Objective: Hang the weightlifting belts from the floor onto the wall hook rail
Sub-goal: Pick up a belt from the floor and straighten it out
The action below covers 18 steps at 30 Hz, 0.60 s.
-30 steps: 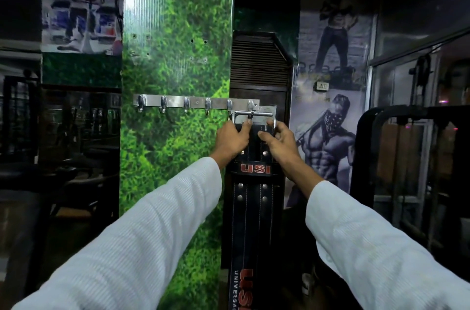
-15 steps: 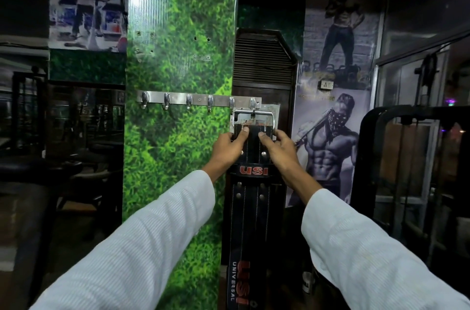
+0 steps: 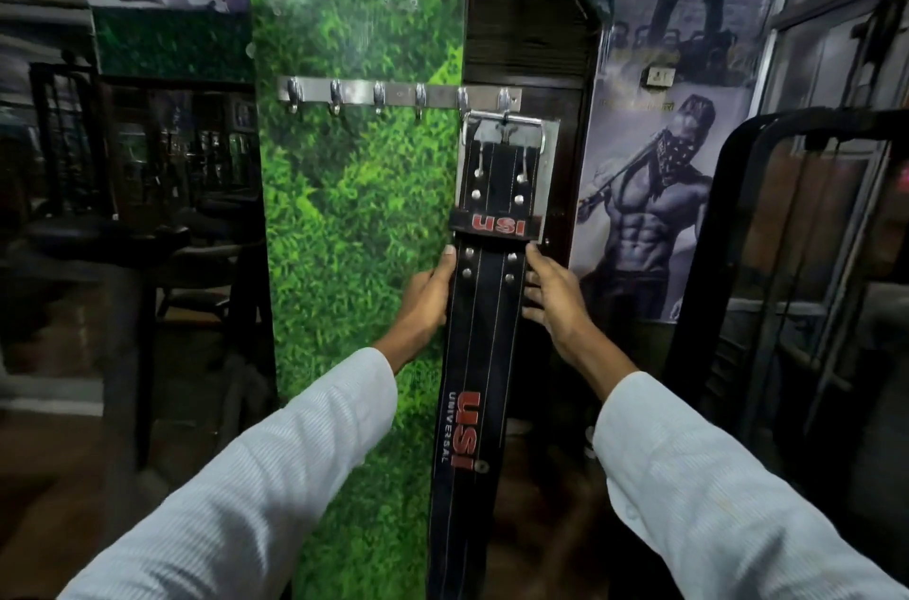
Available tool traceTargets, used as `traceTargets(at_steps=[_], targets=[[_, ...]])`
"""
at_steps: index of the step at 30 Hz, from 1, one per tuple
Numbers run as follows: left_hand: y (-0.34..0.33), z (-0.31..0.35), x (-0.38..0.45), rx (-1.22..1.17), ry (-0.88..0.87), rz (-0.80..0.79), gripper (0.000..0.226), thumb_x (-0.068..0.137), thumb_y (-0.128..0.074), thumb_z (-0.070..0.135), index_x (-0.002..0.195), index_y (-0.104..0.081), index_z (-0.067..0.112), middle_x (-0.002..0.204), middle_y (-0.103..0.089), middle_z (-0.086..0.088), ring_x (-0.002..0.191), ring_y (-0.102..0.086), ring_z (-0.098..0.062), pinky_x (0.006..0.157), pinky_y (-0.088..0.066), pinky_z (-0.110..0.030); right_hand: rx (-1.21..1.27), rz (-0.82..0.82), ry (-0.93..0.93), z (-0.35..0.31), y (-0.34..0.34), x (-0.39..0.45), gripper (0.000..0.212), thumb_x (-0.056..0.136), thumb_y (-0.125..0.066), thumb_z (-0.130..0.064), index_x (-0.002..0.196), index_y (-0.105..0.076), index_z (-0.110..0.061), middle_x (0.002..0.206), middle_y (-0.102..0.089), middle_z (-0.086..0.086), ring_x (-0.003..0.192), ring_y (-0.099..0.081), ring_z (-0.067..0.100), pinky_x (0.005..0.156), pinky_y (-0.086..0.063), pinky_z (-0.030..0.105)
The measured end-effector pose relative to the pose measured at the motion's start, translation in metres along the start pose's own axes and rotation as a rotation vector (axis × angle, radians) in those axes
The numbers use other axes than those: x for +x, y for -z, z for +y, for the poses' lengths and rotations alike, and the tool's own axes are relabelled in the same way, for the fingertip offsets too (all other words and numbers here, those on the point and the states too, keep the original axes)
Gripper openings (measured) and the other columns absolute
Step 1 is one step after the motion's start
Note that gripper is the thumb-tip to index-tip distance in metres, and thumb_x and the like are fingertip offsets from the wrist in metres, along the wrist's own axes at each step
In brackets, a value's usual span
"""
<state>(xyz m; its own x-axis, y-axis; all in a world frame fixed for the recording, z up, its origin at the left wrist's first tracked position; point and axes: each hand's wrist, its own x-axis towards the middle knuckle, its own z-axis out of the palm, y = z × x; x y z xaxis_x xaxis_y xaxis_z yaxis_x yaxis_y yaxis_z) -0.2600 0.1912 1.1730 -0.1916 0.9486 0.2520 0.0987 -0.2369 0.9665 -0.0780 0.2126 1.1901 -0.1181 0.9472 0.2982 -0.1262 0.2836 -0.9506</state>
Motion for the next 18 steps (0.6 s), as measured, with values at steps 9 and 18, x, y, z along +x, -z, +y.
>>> traceTargets(at_steps=[9, 18], targets=[[-0.002, -0.105, -0.051, -0.009, 0.177, -0.018, 0.074, 0.080, -0.052, 0.081, 0.100, -0.080, 0.015, 0.097, -0.082, -0.006, 0.096, -0.078, -0.027, 0.100, -0.057, -0.052, -0.090, 0.032, -0.182, 0.108, -0.004, -0.066, 0.032, 0.104, -0.057, -0.040, 0.120, -0.069, -0.015, 0.109, -0.079, 0.002, 0.095, -0.077, 0.016, 0.075, -0.058, 0.027], [-0.005, -0.295, -0.104, 0.078, 0.424, -0.004, 0.051, 0.071, -0.072, 0.075, 0.082, -0.075, 0.025, 0.090, -0.079, 0.000, 0.096, -0.075, -0.029, 0.099, -0.056, -0.052, -0.439, 0.147, -0.361, 0.264, 0.002, -0.147, 0.032, 0.097, -0.067, -0.036, 0.120, -0.069, -0.014, 0.115, -0.076, 0.003, 0.109, -0.071, 0.021, 0.101, -0.054, 0.040]])
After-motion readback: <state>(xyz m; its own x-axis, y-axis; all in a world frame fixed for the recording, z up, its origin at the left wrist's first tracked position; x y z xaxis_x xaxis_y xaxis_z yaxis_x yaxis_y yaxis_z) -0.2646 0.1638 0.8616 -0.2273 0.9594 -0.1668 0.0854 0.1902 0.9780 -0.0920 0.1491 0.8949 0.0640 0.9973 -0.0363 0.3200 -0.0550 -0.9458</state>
